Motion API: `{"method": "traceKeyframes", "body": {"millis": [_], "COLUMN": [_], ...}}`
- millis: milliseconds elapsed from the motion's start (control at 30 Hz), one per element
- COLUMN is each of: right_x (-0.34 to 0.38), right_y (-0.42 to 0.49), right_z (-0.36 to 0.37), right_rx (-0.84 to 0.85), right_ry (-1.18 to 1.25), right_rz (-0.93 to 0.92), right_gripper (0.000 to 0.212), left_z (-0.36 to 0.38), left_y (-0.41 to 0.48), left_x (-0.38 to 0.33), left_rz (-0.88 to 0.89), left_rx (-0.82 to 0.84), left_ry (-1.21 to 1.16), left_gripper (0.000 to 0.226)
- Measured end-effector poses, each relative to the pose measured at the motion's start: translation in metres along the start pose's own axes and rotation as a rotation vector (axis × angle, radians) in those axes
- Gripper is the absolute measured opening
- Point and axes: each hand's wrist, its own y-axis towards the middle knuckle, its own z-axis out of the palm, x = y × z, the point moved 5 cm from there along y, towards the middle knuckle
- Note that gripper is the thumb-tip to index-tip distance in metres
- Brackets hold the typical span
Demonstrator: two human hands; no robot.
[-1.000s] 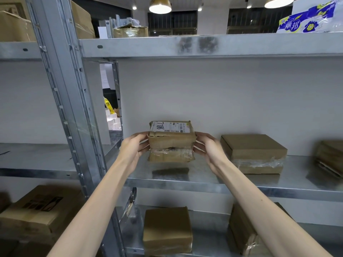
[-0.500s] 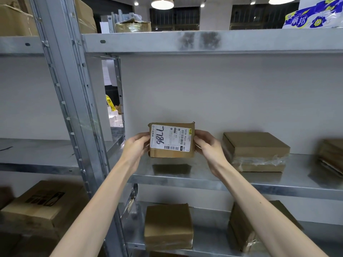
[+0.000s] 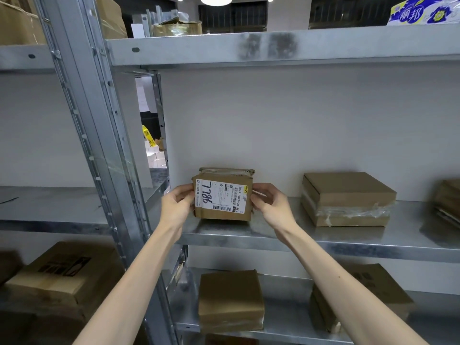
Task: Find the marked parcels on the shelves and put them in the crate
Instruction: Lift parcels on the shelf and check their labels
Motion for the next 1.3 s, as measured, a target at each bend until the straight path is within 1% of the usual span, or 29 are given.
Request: {"method": "traceKeyframes", "body": {"millis": [100,267,367,433,533,633,700,833,1000,1300], "right_x": [-0.005,-0.006,-0.001,0.007,0.025,0.048,0.063,0.086,0.094,0.065], "right_y": [-0.003,-0.008,-0.011,-0.01,0.0,0.011,0.016,0.022,0.03,0.032], "right_z": [0.005,0.007,0.005,-0.002,-0.021,-0.048,-0.069,-0.116,-0.173,-0.261], "right_rx": [0.001,-0.001,0.0,-0.013,-0.059,-0.101,-0.126,-0.142,-0.161,-0.178], "right_ry": [-0.025,-0.046,-0.029,-0.029,-0.029,-0.094,-0.164,-0.249,-0.308,-0.385], "right_rz": [0.004,0.001,-0.001,-0.016,-0.043,-0.083,-0.125,-0.183,-0.187,-0.104], "right_gripper": [0.021,0.023,0.029,0.032,0.031,0.031,0.035,0.042,0.044,0.047], "left_z": [-0.003,-0.002,-0.002,-0.002,0.011,0.035,0.055,0.099,0.152,0.221], "left_y": [-0.001,-0.001,0.004,0.005,0.003,-0.001,-0.003,-0.005,-0.023,-0.047], "left_x": [0.009,0.015,0.011,-0.004,-0.037,-0.068,-0.081,-0.09,-0.094,-0.077], "left_rz": [-0.019,-0.05,-0.057,0.013,0.187,0.325,0.364,0.377,0.413,0.334], "left_rx": [-0.026,-0.03,-0.119,-0.213,-0.256,-0.229,-0.173,-0.078,-0.009,0.017], "left_ry": [0.006,-0.032,-0.081,-0.051,0.015,0.041,0.0,-0.058,-0.027,0.021], "left_gripper": [0.022,0.019,0.018,0.018,0.025,0.022,0.02,0.015,0.028,0.032]}}
